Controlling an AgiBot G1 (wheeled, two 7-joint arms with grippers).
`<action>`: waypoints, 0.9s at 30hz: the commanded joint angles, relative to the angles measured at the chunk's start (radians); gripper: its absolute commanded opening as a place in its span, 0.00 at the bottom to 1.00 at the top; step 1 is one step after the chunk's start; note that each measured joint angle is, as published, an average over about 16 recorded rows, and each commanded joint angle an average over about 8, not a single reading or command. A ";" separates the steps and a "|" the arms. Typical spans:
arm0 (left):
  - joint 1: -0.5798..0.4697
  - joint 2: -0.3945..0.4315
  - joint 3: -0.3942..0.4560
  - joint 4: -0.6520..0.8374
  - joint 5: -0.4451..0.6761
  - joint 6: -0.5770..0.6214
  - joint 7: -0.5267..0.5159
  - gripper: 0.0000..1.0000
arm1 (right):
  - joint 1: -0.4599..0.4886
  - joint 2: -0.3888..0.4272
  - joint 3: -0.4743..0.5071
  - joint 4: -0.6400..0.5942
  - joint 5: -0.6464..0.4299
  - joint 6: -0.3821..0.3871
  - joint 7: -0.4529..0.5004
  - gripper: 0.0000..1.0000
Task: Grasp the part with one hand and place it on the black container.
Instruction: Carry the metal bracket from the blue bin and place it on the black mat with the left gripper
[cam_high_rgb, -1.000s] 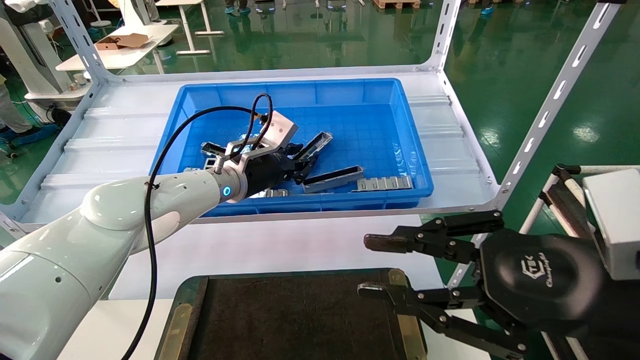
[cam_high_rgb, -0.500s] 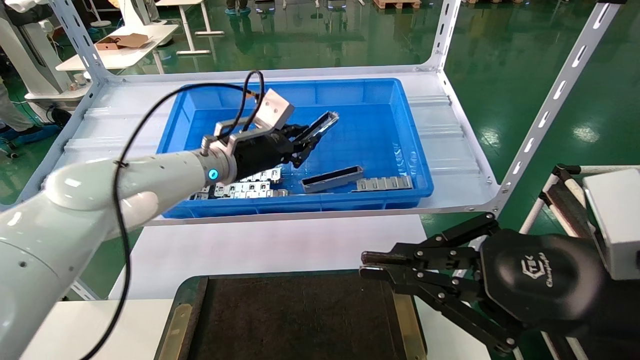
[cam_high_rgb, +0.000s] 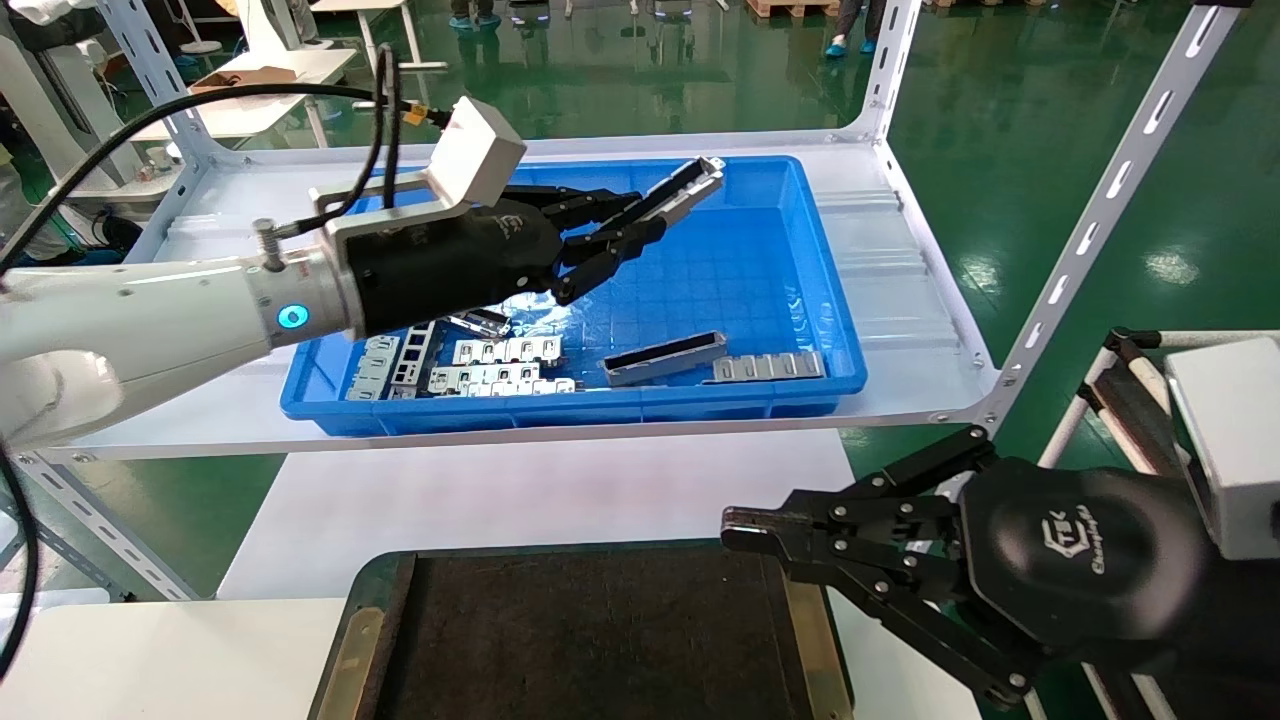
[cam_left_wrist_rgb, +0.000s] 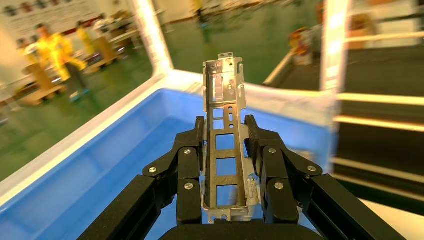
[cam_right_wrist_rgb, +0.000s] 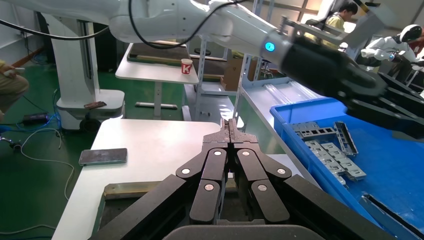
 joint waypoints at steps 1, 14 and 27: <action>0.013 -0.036 -0.008 -0.051 -0.019 0.043 -0.009 0.00 | 0.000 0.000 0.000 0.000 0.000 0.000 0.000 0.00; 0.243 -0.290 0.003 -0.605 -0.071 -0.029 -0.176 0.00 | 0.000 0.000 -0.001 0.000 0.001 0.000 0.000 0.00; 0.444 -0.339 0.062 -0.700 -0.074 -0.031 -0.148 0.00 | 0.000 0.001 -0.002 0.000 0.001 0.001 -0.001 0.00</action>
